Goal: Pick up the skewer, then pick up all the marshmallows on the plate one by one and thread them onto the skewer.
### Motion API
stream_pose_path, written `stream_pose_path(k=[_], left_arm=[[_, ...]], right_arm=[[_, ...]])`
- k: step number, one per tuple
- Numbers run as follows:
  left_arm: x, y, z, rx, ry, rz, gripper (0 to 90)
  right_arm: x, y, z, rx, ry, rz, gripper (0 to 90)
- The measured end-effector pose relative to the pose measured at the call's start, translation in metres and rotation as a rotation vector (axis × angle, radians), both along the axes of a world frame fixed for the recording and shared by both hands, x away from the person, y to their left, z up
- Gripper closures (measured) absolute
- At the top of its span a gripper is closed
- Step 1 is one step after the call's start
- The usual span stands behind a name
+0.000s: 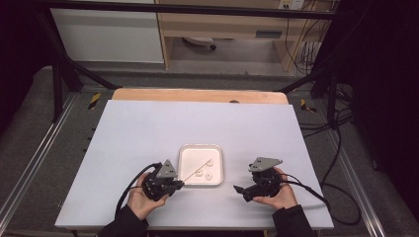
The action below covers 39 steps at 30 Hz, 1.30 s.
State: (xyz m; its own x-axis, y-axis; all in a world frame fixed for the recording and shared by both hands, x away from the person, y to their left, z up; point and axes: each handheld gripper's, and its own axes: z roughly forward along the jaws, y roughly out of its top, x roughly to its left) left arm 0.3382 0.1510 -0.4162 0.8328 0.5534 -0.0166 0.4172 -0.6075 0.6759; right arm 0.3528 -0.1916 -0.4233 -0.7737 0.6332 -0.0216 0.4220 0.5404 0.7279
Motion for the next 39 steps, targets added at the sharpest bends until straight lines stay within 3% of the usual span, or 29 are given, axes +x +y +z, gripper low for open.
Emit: stream_pose_path(k=[7,8,9,14,28,39], left_arm=[[-0.005,0.016,-0.004,-0.052,-0.012,0.050,88.5],[-0.008,0.018,-0.003,-0.059,0.020,0.072,88.4],[-0.006,0.020,-0.004,-0.070,-0.011,0.059,88.4],[-0.008,0.026,-0.007,-0.091,-0.018,0.071,88.4],[-0.011,0.033,-0.010,-0.117,-0.029,0.106,88.4],[-0.011,0.036,-0.011,-0.137,-0.032,0.118,88.4]], right_arm=[[0.003,0.005,0.001,0.058,0.023,-0.035,2.3],[0.004,0.007,0.002,0.057,0.022,-0.035,1.7],[0.004,0.009,0.002,0.057,0.022,-0.036,1.6],[0.007,0.018,0.005,0.073,0.026,-0.037,1.6],[0.020,0.043,0.011,0.131,0.029,-0.064,2.2],[0.030,0.058,0.006,0.136,0.033,-0.090,3.2]])
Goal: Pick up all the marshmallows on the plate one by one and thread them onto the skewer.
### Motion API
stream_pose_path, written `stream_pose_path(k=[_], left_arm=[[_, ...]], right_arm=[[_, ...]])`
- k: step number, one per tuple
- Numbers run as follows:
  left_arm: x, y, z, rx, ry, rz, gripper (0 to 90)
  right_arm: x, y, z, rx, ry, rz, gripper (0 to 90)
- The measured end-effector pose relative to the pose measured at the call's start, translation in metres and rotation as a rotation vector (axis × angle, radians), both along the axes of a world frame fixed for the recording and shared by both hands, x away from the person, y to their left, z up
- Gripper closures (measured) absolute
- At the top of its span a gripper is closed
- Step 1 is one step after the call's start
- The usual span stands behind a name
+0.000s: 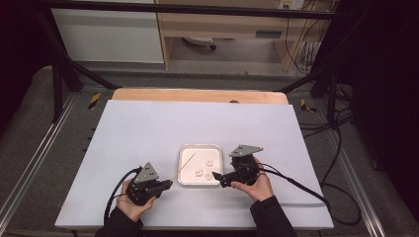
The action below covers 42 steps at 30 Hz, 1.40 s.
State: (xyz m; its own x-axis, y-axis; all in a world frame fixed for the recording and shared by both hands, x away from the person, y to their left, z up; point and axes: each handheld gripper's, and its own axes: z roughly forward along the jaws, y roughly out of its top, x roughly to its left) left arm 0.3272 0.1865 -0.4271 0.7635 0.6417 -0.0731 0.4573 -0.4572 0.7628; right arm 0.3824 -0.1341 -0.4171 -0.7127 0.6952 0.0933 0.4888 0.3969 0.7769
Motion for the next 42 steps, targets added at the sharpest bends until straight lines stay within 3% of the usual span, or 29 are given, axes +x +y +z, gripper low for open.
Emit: stream_pose_path(k=[7,15,26,35,42], left_arm=[[0.000,-0.001,-0.001,-0.005,-0.002,0.001,88.4],[0.000,-0.001,-0.002,-0.006,0.003,0.006,88.4],[0.001,-0.003,-0.003,-0.012,0.008,-0.004,88.4],[0.001,-0.004,-0.004,-0.014,0.009,-0.006,88.4],[0.000,-0.004,-0.003,-0.020,0.004,-0.005,88.4]], right_arm=[[0.003,0.010,-0.005,-0.016,-0.001,0.003,6.3],[0.005,0.020,-0.016,-0.022,0.028,0.062,21.3],[0.004,0.028,-0.027,-0.005,0.014,0.094,43.0],[0.003,0.031,-0.034,-0.019,0.025,0.115,54.3],[0.002,0.032,-0.037,-0.037,0.007,0.126,59.5]])
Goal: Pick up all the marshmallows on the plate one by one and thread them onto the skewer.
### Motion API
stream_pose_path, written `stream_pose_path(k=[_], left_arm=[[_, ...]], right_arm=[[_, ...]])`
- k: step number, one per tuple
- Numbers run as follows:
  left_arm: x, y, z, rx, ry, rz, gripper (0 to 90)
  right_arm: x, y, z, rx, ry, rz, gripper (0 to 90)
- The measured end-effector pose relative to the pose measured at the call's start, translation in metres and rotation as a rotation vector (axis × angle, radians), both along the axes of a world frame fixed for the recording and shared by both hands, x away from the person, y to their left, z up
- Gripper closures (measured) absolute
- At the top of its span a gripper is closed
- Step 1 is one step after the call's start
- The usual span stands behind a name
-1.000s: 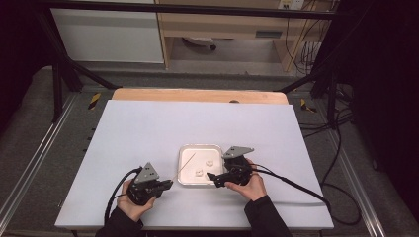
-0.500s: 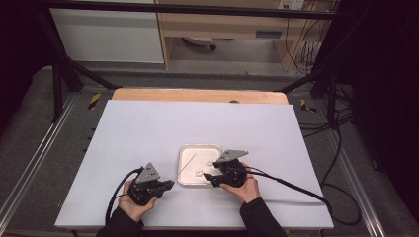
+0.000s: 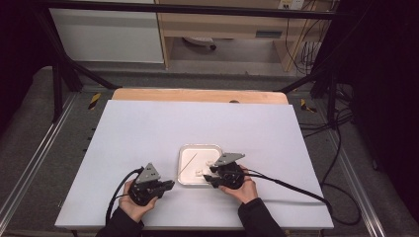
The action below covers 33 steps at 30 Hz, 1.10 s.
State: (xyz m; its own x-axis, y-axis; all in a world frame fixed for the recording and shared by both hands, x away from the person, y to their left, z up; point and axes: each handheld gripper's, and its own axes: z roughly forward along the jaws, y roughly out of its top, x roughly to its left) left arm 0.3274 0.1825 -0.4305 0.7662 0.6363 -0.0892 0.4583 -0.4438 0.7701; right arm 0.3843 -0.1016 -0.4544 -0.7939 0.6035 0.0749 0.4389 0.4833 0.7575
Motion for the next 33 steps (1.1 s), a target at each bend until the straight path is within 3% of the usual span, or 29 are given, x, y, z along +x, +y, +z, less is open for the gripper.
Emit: stream_pose_path(k=[8,19,33], left_arm=[[-0.001,-0.001,0.000,-0.004,-0.007,0.000,88.4],[-0.003,-0.001,0.000,-0.012,-0.019,0.003,88.4],[-0.006,-0.002,0.001,-0.032,-0.036,0.010,88.4]], right_arm=[[-0.002,0.000,-0.001,-0.002,-0.020,-0.011,67.2],[-0.001,-0.003,0.007,0.029,0.002,-0.026,70.7],[-0.003,-0.019,0.043,0.206,0.036,-0.037,71.2]])
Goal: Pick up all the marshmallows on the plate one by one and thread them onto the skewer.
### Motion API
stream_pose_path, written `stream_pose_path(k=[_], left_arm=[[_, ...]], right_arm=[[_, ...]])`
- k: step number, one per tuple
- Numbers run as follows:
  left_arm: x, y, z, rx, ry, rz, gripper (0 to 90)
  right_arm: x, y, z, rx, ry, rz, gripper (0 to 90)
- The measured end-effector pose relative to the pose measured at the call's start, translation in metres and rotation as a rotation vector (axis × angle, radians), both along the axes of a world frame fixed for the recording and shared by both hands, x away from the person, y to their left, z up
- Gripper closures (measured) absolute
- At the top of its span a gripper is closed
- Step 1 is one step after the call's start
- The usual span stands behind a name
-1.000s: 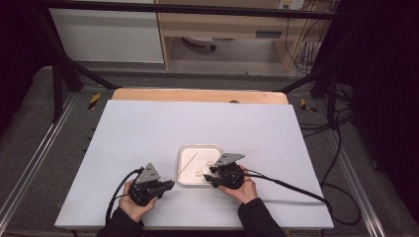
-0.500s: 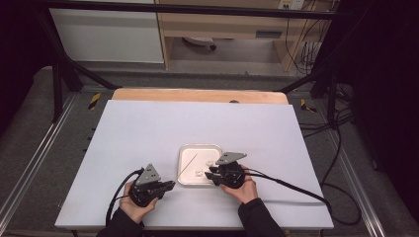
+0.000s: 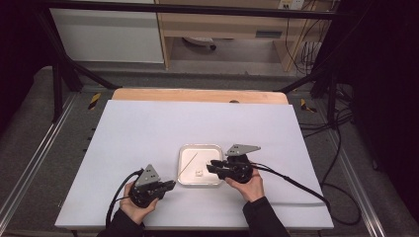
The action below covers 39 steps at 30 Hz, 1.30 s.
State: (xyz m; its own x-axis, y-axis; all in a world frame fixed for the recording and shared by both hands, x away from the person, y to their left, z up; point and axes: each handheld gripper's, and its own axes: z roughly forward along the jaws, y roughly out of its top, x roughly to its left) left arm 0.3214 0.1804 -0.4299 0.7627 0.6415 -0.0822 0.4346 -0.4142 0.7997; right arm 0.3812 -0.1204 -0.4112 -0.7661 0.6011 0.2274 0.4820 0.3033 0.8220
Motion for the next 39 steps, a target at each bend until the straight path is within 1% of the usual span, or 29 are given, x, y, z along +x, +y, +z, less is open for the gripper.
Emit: stream_pose_path(k=[8,12,15,20,24,35,39], left_arm=[[-0.001,0.000,0.001,-0.010,-0.012,0.002,88.4],[-0.002,0.000,0.002,-0.013,-0.017,0.001,88.4],[-0.002,0.000,0.002,-0.014,-0.021,0.001,88.4],[-0.002,0.000,0.003,-0.016,-0.024,0.004,88.4],[-0.003,0.000,0.003,-0.022,-0.030,0.003,88.4],[-0.004,0.001,0.005,-0.033,-0.046,0.005,88.4],[-0.005,0.000,0.006,-0.032,-0.051,0.004,88.4]], right_arm=[[0.004,-0.005,0.014,0.128,0.025,-0.012,71.2],[0.007,-0.008,0.021,0.201,0.035,-0.032,71.1],[0.009,-0.009,0.024,0.245,0.039,-0.040,71.0],[0.013,-0.011,0.027,0.280,0.042,-0.061,71.0],[0.016,-0.011,0.029,0.319,0.058,-0.073,71.1],[0.025,-0.008,0.033,0.379,0.088,-0.059,71.0],[0.029,-0.005,0.035,0.387,0.102,-0.054,71.1]])
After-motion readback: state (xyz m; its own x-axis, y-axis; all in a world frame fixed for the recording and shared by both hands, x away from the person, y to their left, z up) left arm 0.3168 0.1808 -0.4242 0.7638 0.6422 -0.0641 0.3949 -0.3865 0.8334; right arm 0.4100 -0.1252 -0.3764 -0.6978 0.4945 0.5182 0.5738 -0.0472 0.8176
